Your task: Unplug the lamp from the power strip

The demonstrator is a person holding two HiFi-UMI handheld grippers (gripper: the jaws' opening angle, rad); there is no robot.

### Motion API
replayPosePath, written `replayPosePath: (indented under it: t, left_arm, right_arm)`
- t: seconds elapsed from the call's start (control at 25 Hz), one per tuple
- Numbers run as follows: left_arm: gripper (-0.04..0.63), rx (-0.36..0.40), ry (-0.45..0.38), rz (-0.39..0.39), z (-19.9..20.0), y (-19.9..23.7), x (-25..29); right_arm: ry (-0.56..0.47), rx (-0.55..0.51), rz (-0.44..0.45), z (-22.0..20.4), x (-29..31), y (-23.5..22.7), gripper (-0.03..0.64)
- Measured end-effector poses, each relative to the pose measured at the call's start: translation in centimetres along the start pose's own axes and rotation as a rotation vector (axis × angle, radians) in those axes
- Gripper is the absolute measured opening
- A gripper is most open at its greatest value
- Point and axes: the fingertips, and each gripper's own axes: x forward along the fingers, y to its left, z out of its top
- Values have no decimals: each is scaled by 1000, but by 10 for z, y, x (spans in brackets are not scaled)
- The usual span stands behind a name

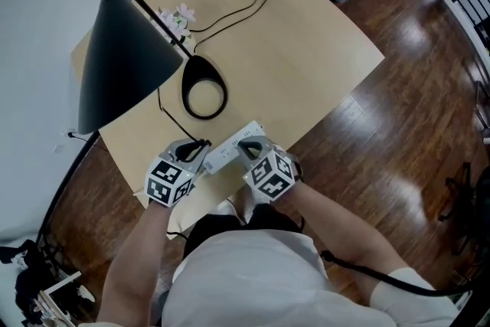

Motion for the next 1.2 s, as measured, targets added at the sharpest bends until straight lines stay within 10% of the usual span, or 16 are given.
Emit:
replayPosePath:
  t: [1.2]
  left_arm:
    - [137,-62,48,160,-56,52,6]
  right_arm:
    - [-56,-37,-13,-1,-6,1,6]
